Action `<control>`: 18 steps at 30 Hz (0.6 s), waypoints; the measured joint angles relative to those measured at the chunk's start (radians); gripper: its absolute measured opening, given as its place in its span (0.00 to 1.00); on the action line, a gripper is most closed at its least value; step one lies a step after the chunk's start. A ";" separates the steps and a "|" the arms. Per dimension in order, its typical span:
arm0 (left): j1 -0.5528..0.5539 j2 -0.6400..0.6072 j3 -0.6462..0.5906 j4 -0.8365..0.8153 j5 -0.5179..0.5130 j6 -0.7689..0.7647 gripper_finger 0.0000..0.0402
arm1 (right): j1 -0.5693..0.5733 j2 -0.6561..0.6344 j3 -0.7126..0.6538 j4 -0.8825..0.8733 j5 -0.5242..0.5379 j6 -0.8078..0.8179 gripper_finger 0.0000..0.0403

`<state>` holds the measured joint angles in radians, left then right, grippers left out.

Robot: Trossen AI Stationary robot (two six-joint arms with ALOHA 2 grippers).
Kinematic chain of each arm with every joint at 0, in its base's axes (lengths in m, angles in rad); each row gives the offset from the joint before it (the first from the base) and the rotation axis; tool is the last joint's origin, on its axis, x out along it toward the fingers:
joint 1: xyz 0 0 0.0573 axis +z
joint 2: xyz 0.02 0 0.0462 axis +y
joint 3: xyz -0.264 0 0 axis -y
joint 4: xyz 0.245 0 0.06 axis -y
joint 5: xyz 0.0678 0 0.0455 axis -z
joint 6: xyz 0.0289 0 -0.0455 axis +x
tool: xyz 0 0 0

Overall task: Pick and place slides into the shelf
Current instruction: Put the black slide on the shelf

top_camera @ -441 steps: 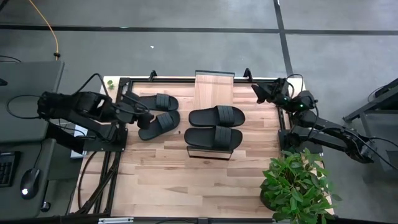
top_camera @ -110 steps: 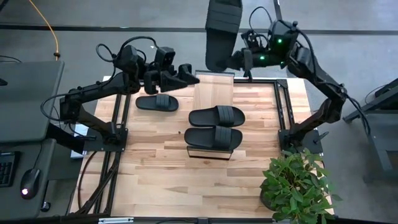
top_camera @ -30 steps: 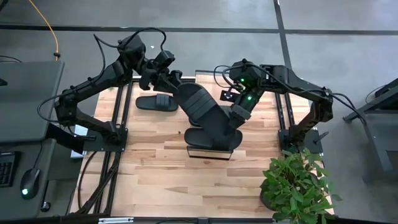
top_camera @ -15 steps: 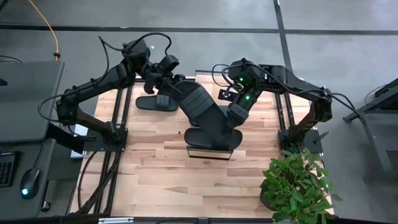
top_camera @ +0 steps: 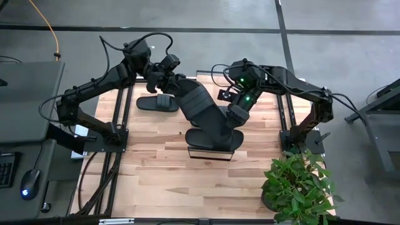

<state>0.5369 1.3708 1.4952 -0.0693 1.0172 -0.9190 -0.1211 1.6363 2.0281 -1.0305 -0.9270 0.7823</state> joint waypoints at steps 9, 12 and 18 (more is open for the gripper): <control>0.000 0.000 0.000 0.005 0.008 0.025 0.13 | 0.001 0.000 0.000 0.009 0.055 -0.001 0.27; 0.001 -0.002 0.001 -0.003 0.008 0.045 0.13 | -0.001 0.000 0.000 0.008 0.091 -0.013 0.32; 0.002 -0.003 0.001 -0.131 -0.012 0.112 0.07 | -0.005 -0.003 0.000 0.011 0.184 -0.030 0.38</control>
<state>0.5385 1.3682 1.4963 -0.2003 1.0056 -0.8069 -0.1263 1.6336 2.0277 -1.0191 -0.7434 0.7527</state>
